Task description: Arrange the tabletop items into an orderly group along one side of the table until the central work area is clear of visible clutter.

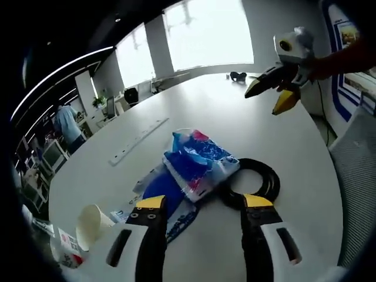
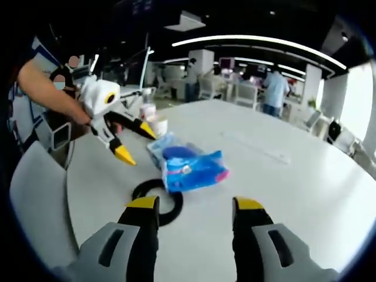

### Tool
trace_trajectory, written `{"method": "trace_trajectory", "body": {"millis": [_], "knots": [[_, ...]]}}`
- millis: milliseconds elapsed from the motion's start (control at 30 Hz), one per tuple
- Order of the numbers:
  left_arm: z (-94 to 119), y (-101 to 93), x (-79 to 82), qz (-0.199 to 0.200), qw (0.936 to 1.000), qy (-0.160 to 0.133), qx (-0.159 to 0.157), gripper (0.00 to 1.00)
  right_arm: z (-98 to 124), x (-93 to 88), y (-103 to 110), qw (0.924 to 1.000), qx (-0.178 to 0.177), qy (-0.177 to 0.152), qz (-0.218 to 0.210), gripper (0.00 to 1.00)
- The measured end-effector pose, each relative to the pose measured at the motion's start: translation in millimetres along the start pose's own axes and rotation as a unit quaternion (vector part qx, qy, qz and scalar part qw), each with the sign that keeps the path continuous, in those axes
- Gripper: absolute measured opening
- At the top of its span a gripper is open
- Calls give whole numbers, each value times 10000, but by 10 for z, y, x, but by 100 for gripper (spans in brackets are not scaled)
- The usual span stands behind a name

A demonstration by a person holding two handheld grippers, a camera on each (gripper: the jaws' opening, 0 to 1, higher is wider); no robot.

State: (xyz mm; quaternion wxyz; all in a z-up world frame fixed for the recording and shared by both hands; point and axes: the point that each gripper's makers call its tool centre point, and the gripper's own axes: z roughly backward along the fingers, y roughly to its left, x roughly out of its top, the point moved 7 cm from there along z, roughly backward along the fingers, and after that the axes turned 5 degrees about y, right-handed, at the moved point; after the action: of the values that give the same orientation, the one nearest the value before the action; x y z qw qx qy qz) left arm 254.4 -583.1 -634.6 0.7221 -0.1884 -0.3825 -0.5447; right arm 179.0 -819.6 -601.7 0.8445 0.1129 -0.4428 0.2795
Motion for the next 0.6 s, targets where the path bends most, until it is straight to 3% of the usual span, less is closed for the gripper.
{"method": "trace_trajectory", "body": {"millis": [267,600], "knots": [[-61,-40,27,105,9999,-60,-42,31,-105,29,-139,9999,-134,-63,-81,33],[-138,-88,20,185,9998,-46,-55,23,-309,113,-244,9997,-135,-107,-153,22]]}}
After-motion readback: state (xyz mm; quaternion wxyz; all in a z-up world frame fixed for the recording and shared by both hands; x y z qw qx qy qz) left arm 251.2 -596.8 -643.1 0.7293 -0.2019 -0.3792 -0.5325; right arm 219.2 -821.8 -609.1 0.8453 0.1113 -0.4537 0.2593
